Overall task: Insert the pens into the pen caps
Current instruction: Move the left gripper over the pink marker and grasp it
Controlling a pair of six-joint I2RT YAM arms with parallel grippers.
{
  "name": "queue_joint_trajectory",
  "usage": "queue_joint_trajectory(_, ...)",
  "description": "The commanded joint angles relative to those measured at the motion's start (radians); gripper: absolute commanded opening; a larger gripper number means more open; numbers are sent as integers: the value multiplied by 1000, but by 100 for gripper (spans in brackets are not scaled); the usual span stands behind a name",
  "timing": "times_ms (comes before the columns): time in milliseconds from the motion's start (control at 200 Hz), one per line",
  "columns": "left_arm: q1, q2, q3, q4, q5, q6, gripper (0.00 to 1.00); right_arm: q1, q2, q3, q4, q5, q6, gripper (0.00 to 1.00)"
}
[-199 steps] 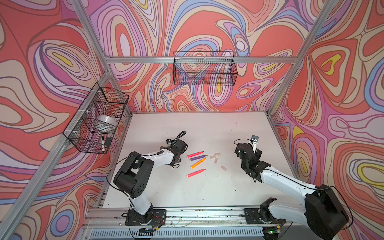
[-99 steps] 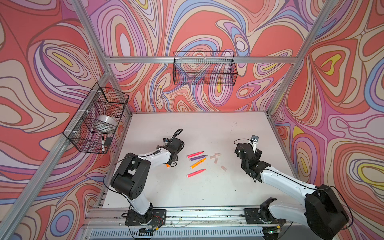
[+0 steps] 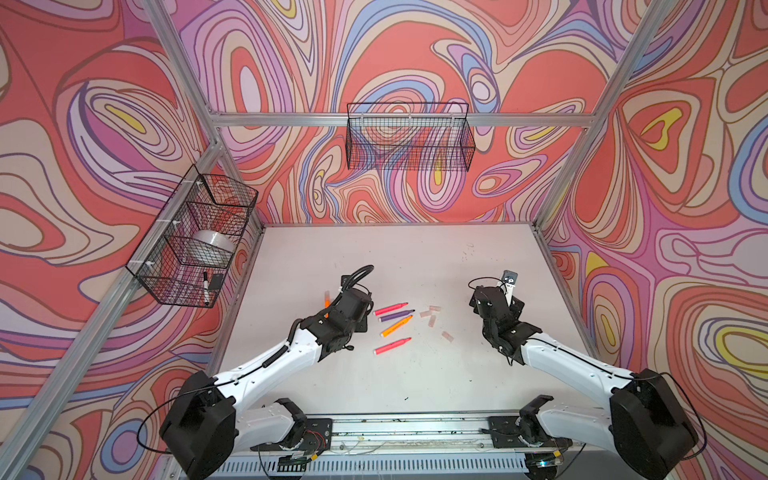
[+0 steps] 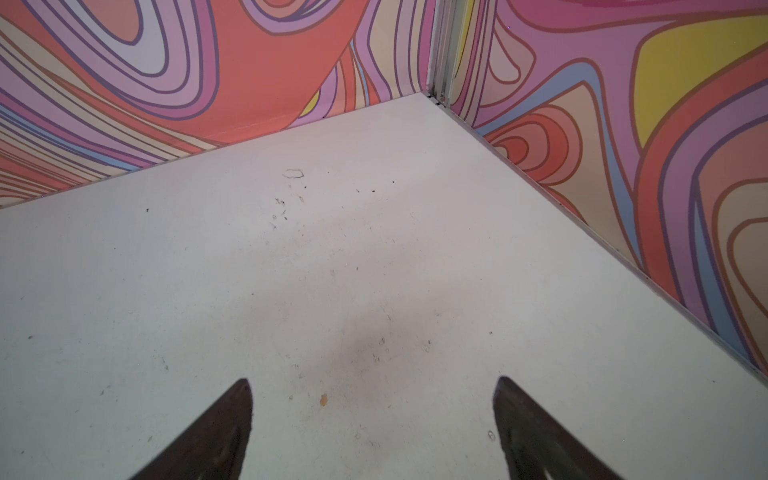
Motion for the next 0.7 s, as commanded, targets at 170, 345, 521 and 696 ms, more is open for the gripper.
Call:
queue_joint_trajectory(170, -232, 39, -77, 140, 52, 152, 36, -7, -5, 3, -8, -3, 1, 91)
queue_joint_trajectory(345, -257, 148, -60, 154, 39, 146, 40, -7, -6, 2, -8, -6, 1, 91)
queue_joint_trajectory(521, -258, 238, -27, 153, 29, 155, 44, -7, -1, 6, -9, -7, 1, 90)
queue_joint_trajectory(696, -258, 310, 1, 143, 9, 158, 46, -6, 3, 11, -13, -9, 1, 90)
